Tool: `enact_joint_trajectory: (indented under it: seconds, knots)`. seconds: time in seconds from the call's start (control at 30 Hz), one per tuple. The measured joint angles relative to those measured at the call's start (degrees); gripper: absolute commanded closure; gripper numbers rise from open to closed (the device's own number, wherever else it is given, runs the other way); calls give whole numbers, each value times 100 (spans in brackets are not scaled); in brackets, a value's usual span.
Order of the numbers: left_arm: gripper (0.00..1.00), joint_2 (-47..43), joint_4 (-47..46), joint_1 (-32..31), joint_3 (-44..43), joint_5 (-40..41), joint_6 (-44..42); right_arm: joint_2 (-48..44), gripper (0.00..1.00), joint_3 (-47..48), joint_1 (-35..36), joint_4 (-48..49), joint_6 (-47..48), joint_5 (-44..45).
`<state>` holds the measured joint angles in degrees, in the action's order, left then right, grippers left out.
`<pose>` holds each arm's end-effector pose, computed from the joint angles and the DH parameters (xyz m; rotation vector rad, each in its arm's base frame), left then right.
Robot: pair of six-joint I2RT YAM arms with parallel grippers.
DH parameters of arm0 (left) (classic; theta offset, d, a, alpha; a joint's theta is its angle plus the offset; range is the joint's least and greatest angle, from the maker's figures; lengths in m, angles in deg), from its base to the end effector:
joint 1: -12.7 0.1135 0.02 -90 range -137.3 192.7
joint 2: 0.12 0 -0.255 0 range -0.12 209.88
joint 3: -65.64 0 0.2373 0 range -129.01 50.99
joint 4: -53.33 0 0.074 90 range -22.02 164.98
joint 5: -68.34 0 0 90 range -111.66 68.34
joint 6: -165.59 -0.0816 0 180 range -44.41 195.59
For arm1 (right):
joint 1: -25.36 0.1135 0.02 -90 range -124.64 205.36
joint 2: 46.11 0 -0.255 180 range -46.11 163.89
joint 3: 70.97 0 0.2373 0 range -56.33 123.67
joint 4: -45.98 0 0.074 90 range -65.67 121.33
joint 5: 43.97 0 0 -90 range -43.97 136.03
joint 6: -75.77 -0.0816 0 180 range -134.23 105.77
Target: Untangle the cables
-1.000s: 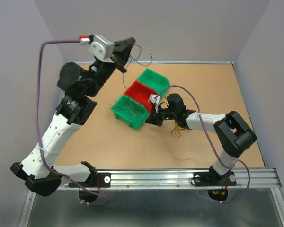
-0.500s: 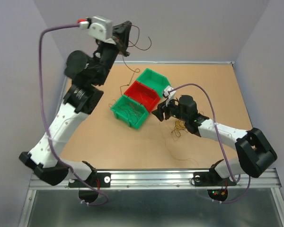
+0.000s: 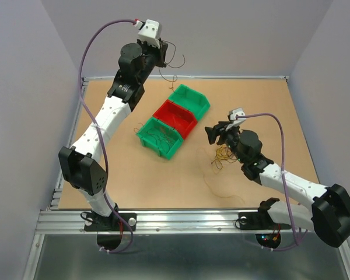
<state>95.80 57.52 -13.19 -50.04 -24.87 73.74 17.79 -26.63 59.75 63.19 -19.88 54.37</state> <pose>0.3753 -0.1872 0.4891 0.3606 1.2591 -0.3948 0.2427 0.1518 0.2567 -0.2929 1.6012 0.4223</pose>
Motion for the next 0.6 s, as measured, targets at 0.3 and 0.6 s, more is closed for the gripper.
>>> enact_joint_trajectory:
  seconds: [0.3, 0.6]
  knots:
    - [100, 2, -586, 101, 1222, -743, 24, -131, 28, -63, -105, 81, -83, 463]
    - [100, 144, -505, 101, 531, -588, -221, -39, 28, -63, -116, 164, -136, 466]
